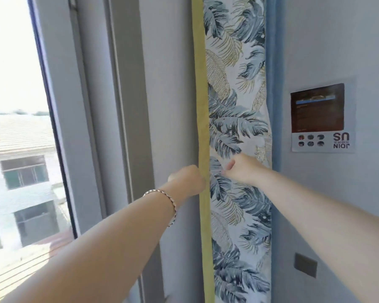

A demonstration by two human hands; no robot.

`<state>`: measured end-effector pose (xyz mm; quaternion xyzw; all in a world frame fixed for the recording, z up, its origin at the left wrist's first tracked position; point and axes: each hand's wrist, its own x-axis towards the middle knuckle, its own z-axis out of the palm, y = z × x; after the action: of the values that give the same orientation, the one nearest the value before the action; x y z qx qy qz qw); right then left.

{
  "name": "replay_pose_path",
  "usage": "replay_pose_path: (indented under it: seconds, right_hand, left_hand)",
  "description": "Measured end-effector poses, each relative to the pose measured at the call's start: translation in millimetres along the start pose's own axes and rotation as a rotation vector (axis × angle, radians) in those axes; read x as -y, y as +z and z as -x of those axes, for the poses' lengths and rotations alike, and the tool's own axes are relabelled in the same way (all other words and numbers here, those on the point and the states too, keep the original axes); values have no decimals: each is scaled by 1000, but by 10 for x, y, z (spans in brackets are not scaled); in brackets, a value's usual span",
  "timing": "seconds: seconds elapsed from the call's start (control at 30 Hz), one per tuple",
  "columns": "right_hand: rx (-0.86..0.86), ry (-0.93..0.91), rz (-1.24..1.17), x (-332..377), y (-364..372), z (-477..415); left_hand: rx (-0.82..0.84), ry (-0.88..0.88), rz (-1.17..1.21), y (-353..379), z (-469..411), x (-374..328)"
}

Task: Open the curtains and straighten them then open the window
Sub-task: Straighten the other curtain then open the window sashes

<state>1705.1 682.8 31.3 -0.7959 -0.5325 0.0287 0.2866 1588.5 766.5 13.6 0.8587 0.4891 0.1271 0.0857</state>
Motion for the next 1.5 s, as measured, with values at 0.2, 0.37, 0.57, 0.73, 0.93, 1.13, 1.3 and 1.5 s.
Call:
replay_pose_path:
  seconds: [0.2,0.37,0.57,0.73,0.93,1.13,1.3,1.5]
  right_hand:
    - [316,-200,72,717,374,414]
    - [415,-420,94,1295,748,713]
    - [489,-690,175,1993,1273,1260]
    - [565,-833,125,2668,1675,1917]
    - [611,-861,-102,3506,2038,2560]
    - [496,-755,-243,4434,2373,2865]
    - [437,-642,-341,4973,2632,2904]
    - [454,-395,-655,5529,2795,2746]
  left_hand:
    - [-118,-127,-124,-53,668,699]
    - [-134,-326,-170,-162,1298,1396]
    - [-201,-573,-162,-416,2311,2086]
    - [-229,-748,-150,-631,3251,2624]
    - [-291,-897,-119,-978,4113,3232]
    - [-343,-855,-212,-1399,4673,4042]
    - [-278,-800,-321,-1578,4838,4681]
    - [-293,-787,-328,-1786,4831,5185]
